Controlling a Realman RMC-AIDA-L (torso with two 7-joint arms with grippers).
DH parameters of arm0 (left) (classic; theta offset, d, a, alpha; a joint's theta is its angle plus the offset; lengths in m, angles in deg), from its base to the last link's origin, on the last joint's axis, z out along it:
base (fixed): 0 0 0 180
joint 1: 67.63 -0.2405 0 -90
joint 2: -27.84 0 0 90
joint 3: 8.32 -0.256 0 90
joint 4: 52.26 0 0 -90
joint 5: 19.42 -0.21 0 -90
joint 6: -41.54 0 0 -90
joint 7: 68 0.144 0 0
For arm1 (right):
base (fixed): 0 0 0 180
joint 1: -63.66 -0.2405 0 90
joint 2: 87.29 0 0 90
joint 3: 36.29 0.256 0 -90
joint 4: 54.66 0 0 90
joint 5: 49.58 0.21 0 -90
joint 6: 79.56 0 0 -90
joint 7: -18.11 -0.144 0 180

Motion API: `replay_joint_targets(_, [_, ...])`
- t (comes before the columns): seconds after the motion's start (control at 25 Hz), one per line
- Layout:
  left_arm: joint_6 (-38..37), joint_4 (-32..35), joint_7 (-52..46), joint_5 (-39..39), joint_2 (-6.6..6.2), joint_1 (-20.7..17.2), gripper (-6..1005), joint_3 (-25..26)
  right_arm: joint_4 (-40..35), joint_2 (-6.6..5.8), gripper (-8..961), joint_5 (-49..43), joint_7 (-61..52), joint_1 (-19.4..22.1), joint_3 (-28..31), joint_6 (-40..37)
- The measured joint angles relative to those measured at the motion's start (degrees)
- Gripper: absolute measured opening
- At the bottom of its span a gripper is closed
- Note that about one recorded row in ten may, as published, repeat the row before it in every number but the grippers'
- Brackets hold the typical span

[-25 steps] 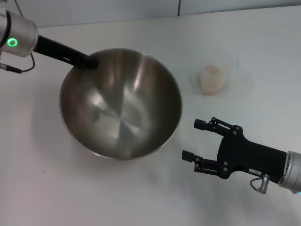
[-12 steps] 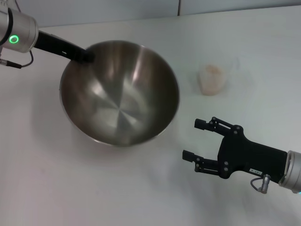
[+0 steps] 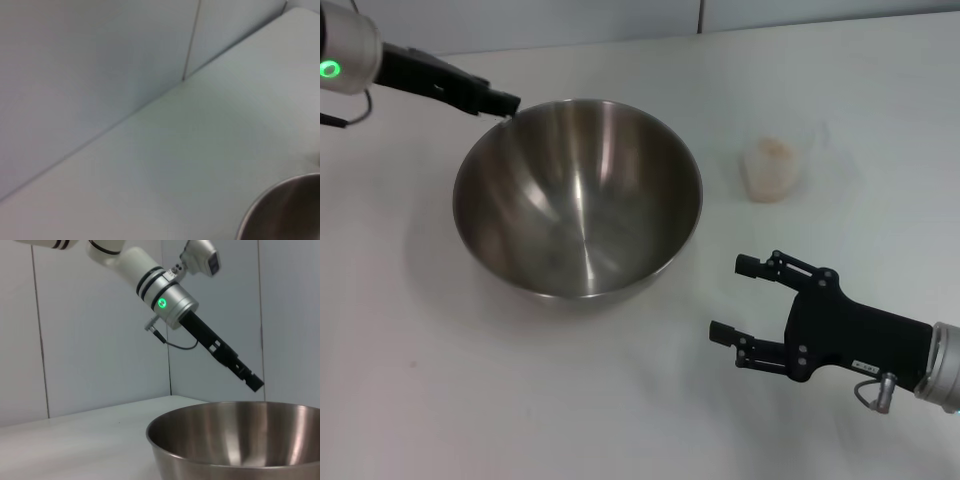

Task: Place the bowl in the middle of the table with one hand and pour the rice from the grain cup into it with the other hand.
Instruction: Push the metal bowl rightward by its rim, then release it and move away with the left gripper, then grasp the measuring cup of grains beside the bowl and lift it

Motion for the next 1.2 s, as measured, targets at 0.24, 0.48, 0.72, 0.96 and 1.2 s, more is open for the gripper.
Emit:
replay_joint_targets(0.24, [-1.8,22.2,9.2,15.0,1.78,-13.1,398,-5.3,0.1,-0.04,834,0.0,0.0,0.7,0.3,-0.1])
replay_joint_targets(0.48, [-3.9,29.7,28.2,42.7,1.34,-30.0,676,-10.7,0.0,-0.08,835,0.0,0.0,1.4,2.4,-0.2])
replay_joint_targets(0.72, [-10.4,23.4,41.1,50.2,1.41,-35.9,817,-9.7,0.0,-0.09,834,0.0,0.0,2.2,8.4,0.5])
replay_joint_targets(0.96, [-22.0,6.8,60.3,53.7,0.5,-39.3,827,-0.5,4.1,0.1,835,0.0,4.9,4.4,24.2,6.0])
replay_joint_targets(1.2, [-23.5,-1.4,66.0,53.4,-1.32,-40.6,827,1.0,9.7,0.24,835,0.0,10.6,5.5,36.5,13.1])
